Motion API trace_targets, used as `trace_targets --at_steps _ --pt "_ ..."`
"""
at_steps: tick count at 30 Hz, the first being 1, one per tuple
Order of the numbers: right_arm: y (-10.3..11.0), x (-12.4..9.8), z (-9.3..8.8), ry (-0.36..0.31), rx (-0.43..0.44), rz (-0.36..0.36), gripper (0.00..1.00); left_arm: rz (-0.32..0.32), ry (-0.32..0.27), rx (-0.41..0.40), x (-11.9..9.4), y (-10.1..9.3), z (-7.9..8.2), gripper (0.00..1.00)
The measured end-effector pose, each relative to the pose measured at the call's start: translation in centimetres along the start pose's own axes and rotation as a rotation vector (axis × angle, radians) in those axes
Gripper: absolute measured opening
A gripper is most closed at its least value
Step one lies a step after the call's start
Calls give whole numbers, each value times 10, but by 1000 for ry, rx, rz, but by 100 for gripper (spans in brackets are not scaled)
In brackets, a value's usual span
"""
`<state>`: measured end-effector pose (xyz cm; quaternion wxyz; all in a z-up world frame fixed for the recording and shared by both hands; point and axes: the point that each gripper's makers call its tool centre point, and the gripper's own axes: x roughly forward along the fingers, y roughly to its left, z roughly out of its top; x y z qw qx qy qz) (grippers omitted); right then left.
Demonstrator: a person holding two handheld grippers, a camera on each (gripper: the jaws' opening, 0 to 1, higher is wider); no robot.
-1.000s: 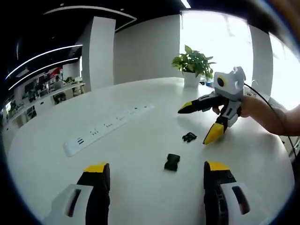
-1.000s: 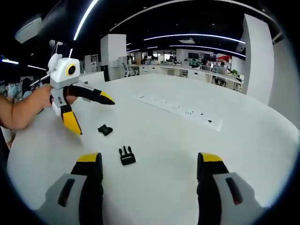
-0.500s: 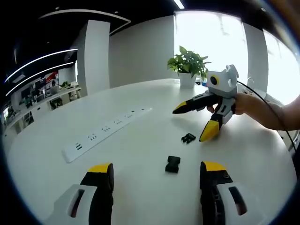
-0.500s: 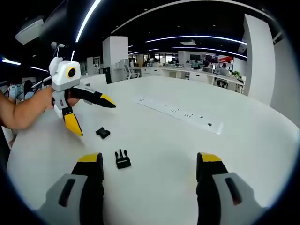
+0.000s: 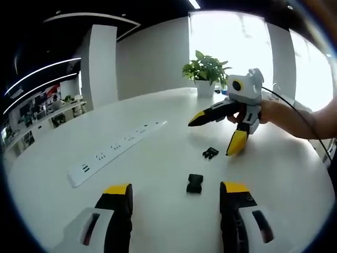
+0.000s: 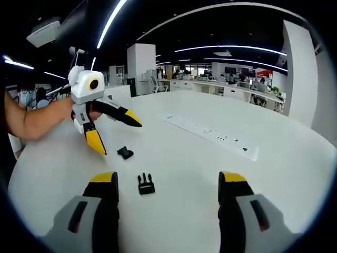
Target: Snap the two parts of the plastic buckle together until the buckle closes and remains connected.
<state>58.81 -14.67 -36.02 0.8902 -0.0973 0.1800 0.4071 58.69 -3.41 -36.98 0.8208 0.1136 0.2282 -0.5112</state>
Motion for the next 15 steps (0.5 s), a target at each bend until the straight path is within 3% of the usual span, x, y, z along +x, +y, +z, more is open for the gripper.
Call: trace_targets --at_steps 15 --pt "12 5 0 -5 -49 67 72 -25 -5 33 2 1 -2 63"
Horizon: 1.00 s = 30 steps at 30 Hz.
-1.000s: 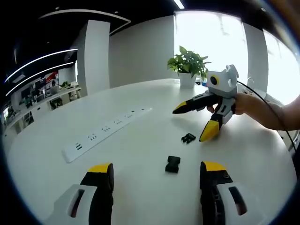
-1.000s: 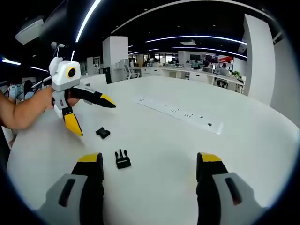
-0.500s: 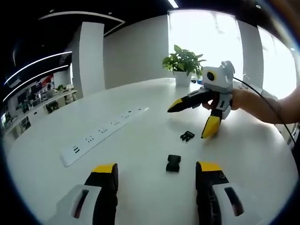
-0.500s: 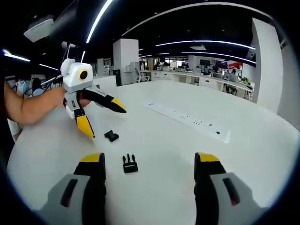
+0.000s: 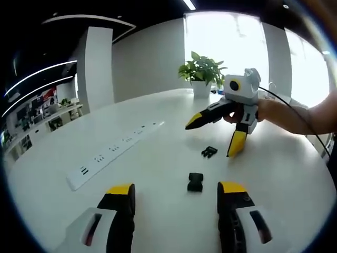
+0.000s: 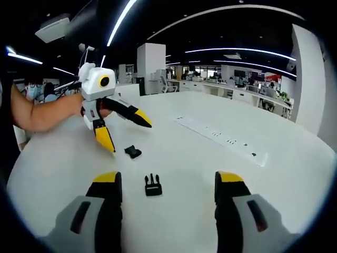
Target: Snap the two parts of the plastic buckle together until the buckle closes and remains connected.
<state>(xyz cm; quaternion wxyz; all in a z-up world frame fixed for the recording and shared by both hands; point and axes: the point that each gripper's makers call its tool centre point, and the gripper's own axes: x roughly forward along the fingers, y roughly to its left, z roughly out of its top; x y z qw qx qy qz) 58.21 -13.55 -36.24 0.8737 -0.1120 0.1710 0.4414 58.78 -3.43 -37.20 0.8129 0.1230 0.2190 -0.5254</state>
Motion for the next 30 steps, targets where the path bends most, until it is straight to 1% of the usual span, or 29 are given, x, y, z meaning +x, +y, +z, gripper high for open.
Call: trace_targets --at_steps 5,10,13,20,21,22,24,25,30 --pt "1 1 1 -3 -9 8 72 -12 2 14 2 0 0 62" --pt "6 2 0 -5 -15 36 69 -33 10 40 3 -2 -2 62" --pt "9 3 -3 6 -24 49 68 -38 16 45 5 -2 -3 61" --pt "12 4 -3 7 -46 73 65 -63 23 68 7 -7 -4 59" --pt "13 4 -3 7 -51 80 64 -71 21 69 8 -8 -4 59" --pt "14 5 -3 9 -58 88 64 -92 16 55 8 -11 -3 58" --pt "19 5 -1 -10 -62 116 64 -115 3 36 7 -13 -2 58" --pt "21 4 0 -18 -55 122 63 -114 2 35 6 -12 -2 56" --pt "23 5 0 -14 -64 129 61 -107 -1 23 5 -7 -1 55"
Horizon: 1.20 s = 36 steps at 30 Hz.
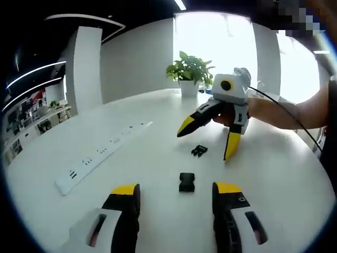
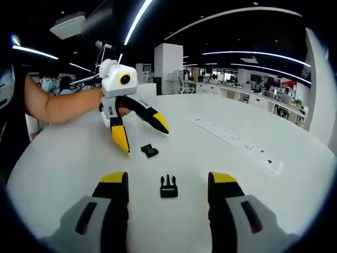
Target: Snap the two parts of the plastic buckle together until the buckle closes and remains connected.
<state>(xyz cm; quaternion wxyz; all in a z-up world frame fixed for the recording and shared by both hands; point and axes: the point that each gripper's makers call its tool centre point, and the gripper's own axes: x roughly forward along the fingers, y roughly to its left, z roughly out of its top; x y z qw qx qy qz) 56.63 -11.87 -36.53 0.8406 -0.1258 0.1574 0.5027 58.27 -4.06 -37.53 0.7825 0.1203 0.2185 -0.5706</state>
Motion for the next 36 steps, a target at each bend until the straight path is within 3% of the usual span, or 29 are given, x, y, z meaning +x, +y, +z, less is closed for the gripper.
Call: trace_targets --at_steps 12,22,36 --pt "6 0 3 -15 -35 38 54 -27 -5 26 -2 -3 2 54" --pt "-4 -10 3 -45 23 28 47 -33 -1 7 -2 -3 -1 52" --pt "0 -10 1 -36 17 54 42 -40 -19 -1 0 -3 2 48"
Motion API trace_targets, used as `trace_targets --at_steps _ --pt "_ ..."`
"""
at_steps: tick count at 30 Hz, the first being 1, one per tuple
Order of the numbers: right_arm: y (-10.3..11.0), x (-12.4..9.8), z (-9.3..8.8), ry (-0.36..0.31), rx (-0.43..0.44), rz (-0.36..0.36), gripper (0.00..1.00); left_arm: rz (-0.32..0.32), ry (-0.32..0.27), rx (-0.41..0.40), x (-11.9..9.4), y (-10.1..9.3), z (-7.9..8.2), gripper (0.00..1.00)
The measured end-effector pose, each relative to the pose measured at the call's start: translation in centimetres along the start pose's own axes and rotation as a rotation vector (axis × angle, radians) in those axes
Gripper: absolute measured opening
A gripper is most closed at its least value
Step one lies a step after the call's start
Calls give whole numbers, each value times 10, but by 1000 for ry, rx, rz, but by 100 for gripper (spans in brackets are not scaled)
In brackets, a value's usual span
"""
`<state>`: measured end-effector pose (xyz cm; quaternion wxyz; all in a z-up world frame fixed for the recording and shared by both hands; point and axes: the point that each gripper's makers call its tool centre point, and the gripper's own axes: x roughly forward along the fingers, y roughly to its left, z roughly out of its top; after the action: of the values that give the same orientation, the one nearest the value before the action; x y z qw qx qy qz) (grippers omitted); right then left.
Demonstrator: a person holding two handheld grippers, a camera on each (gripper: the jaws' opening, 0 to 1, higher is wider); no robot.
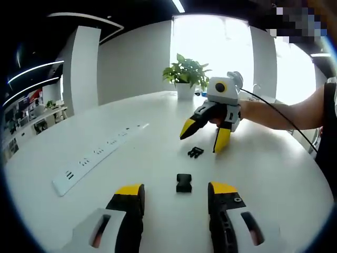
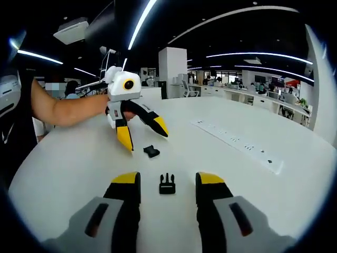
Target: Snap the two parts of the plastic buckle together until the buckle closes and remains connected.
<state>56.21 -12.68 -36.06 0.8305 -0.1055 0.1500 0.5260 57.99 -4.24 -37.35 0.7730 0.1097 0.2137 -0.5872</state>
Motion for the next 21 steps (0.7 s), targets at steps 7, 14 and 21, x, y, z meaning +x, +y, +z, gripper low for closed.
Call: trace_targets --at_steps 7,14,21 --pt "-1 1 -2 14 7 10 40 -3 8 1 1 1 -3 47" --pt "-2 1 -4 20 4 11 38 6 18 26 3 1 -4 44" --pt "-3 0 -5 26 -5 12 36 2 2 22 3 1 -1 41"
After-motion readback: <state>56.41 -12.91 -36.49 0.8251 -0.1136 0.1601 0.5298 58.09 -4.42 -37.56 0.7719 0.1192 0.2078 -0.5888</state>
